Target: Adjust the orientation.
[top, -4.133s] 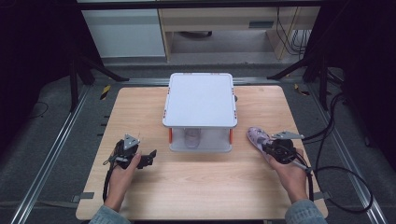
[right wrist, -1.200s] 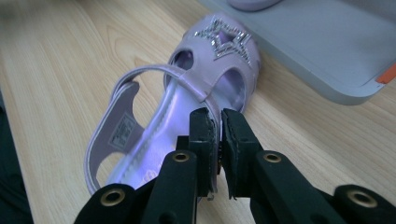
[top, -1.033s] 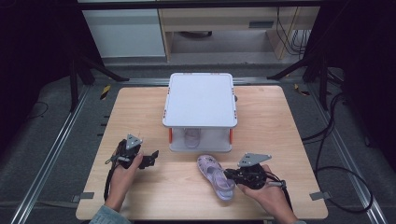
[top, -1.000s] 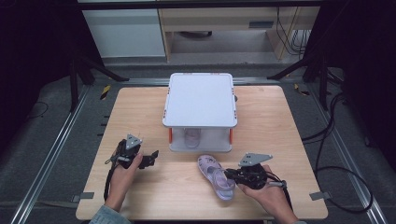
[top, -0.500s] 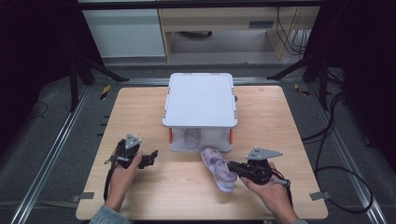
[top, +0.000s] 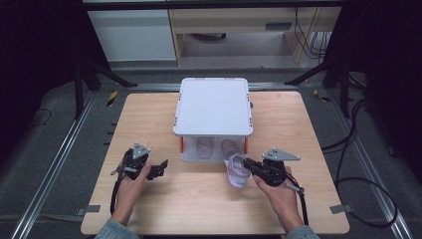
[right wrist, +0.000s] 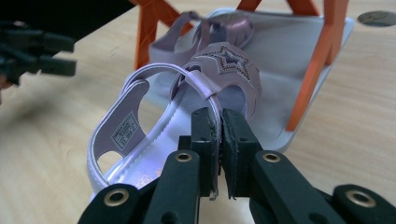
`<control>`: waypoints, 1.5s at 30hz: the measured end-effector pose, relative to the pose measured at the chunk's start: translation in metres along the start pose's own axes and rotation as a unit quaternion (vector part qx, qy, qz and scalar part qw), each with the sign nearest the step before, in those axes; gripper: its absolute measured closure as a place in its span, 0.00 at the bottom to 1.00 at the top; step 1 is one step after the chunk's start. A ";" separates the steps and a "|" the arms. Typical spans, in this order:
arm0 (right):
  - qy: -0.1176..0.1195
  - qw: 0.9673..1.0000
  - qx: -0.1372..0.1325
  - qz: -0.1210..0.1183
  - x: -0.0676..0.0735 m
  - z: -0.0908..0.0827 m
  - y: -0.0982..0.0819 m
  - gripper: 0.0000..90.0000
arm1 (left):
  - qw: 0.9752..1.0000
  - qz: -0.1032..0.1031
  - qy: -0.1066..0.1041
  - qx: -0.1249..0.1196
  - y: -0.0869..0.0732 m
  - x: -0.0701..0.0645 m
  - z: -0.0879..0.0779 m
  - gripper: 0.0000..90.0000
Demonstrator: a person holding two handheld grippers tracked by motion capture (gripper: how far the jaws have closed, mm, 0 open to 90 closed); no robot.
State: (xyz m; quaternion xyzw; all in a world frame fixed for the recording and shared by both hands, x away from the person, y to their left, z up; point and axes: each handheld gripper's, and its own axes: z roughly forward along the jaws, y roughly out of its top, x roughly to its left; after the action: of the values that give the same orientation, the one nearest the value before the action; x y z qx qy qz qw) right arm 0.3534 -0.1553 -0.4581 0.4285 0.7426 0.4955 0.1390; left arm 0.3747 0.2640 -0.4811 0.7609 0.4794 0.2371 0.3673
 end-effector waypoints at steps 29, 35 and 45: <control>-0.049 0.998 -0.034 0.017 0.001 0.040 0.005 0.93 | 1.000 -0.004 -0.002 -0.003 0.000 0.001 -0.001 0.11; -0.052 0.998 -0.040 0.025 0.001 0.044 0.006 0.93 | 1.000 -0.004 -0.003 -0.003 0.000 0.001 -0.001 0.11; -0.069 0.996 -0.045 0.035 -0.005 0.052 0.007 0.93 | 1.000 -0.003 -0.004 -0.001 0.000 0.001 0.000 0.11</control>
State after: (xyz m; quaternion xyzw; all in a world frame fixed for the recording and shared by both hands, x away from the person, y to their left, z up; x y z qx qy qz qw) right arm 0.3924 -0.1261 -0.4771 0.4806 0.6927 0.5024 0.1916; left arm 0.3749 0.2649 -0.4809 0.7600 0.4799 0.2336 0.3710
